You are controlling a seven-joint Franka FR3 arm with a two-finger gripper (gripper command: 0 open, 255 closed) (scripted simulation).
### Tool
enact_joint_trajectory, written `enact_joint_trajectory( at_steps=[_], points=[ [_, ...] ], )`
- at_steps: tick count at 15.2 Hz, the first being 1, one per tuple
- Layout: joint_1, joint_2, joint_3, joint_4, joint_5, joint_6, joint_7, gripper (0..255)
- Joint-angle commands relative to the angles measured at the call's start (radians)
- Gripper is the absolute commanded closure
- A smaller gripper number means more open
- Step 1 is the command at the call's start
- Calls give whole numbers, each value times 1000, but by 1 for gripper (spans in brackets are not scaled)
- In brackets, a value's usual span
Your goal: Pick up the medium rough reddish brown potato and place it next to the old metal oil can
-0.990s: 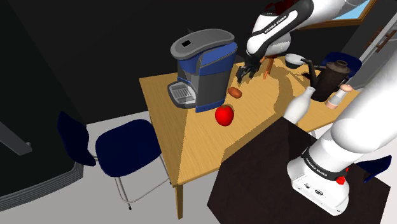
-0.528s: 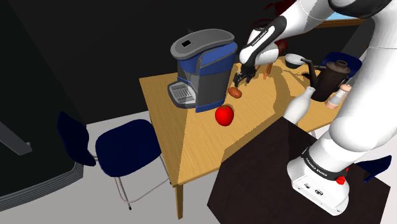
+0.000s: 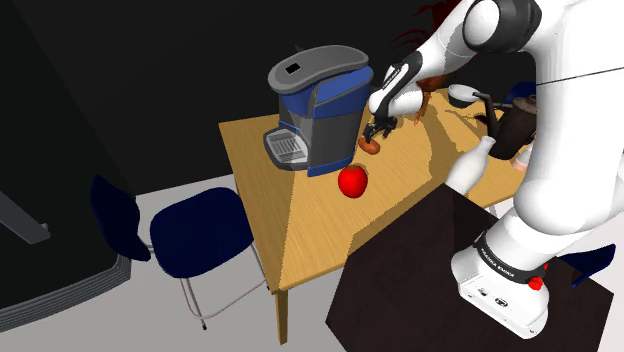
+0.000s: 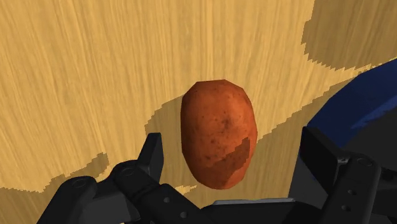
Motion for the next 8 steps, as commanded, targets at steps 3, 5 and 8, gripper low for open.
enact_joint_trajectory(
  at_steps=[3,5,8],
  points=[
    [-14,72,9,49,9,25,-2,0],
    [-19,100,14,65,12,37,-4,0],
    [-25,135,19,86,15,52,-6,0]
  ],
)
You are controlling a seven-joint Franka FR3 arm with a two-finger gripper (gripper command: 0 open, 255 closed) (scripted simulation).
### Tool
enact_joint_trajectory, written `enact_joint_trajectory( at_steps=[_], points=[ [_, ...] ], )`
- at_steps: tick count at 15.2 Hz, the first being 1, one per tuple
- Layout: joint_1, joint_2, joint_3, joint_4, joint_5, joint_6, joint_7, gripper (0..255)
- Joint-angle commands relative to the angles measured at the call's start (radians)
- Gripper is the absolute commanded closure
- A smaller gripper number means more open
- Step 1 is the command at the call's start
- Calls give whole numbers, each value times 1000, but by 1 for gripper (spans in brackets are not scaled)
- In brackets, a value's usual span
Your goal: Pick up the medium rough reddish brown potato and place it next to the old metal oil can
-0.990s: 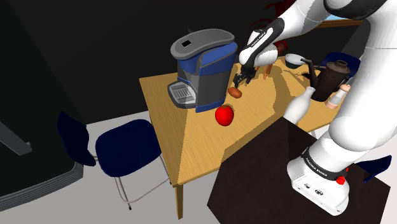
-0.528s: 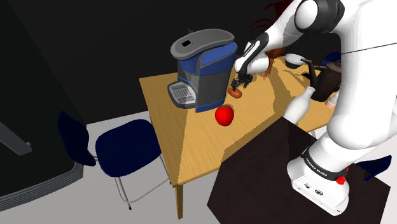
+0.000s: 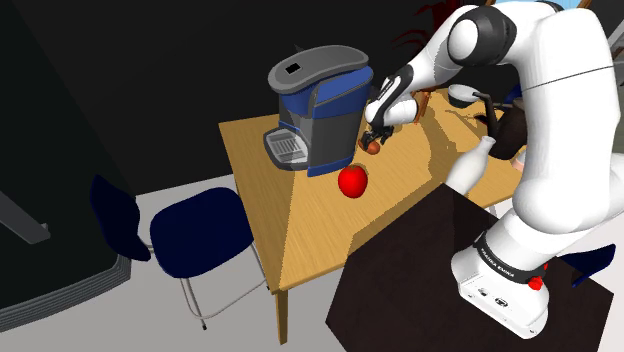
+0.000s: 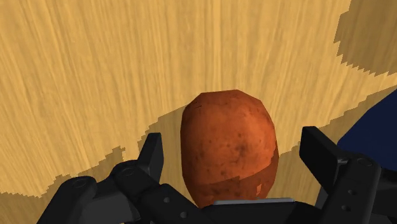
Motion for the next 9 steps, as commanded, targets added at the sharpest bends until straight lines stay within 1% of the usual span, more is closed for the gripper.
enact_joint_trajectory(
  at_steps=[1,7,8,9],
  points=[
    [-1,10,2,5,1,5,0,0],
    [-1,10,2,5,1,5,0,0],
    [-1,10,2,5,1,5,0,255],
    [-1,10,2,5,1,5,0,255]
  ],
)
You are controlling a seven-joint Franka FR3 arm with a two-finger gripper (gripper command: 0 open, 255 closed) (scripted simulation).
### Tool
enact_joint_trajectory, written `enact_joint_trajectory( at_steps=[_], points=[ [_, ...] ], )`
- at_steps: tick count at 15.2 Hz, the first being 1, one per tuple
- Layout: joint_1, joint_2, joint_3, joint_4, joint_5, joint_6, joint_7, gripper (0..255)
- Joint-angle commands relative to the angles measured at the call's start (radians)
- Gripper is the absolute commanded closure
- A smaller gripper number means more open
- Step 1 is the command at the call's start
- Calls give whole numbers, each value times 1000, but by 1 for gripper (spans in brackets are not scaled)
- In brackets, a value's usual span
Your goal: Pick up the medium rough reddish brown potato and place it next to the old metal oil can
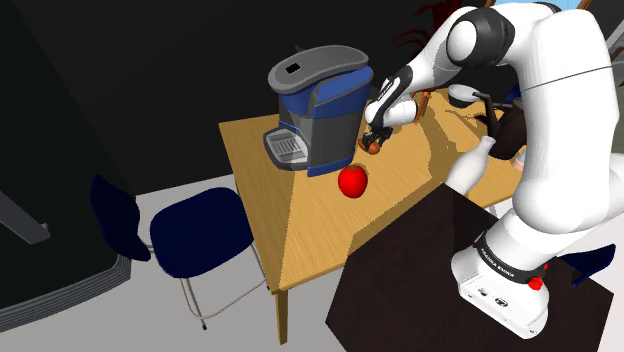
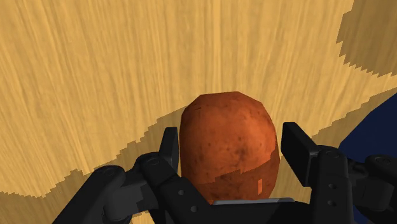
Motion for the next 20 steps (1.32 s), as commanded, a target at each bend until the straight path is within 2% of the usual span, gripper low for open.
enact_joint_trajectory(
  at_steps=[1,8,20],
  points=[
    [0,1,0,0,0,0,0,255],
    [0,1,0,0,0,0,0,255],
    [21,-145,-26,-52,-18,-94,7,255]
  ],
)
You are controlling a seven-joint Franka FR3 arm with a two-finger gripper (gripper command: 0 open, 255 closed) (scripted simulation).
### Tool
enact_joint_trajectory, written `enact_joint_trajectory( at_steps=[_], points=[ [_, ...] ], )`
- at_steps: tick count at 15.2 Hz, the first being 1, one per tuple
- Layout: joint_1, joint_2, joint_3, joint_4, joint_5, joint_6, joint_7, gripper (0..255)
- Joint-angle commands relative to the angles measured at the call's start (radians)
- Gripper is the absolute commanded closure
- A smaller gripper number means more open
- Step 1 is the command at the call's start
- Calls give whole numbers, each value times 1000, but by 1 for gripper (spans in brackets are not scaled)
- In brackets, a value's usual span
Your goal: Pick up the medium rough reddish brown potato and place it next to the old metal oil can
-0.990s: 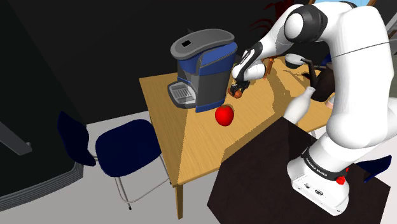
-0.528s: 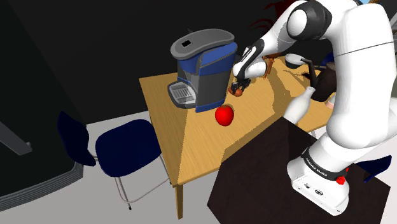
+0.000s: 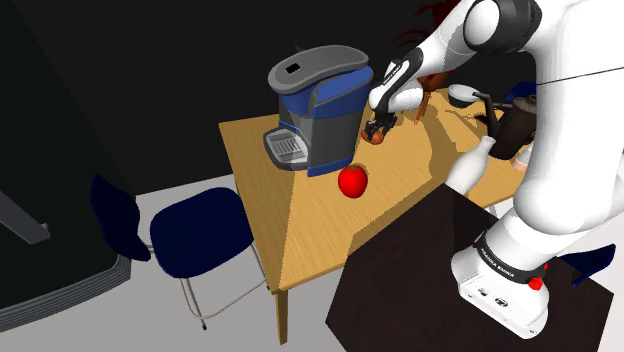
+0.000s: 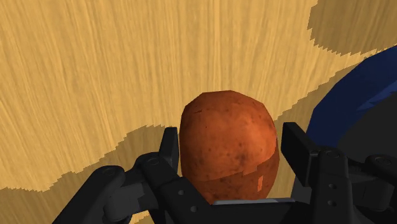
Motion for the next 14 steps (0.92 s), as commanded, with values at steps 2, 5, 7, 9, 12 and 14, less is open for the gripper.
enact_joint_trajectory(
  at_steps=[2,5,7,9,12,14],
  points=[
    [5,-33,-6,-7,-5,-26,3,255],
    [11,-67,-13,-14,-11,-54,5,255],
    [14,-89,-17,-17,-15,-72,7,255],
    [17,-111,-21,-20,-20,-91,9,255],
    [22,-142,-27,-22,-26,-120,12,255],
    [25,-163,-31,-22,-31,-140,14,255]
  ],
)
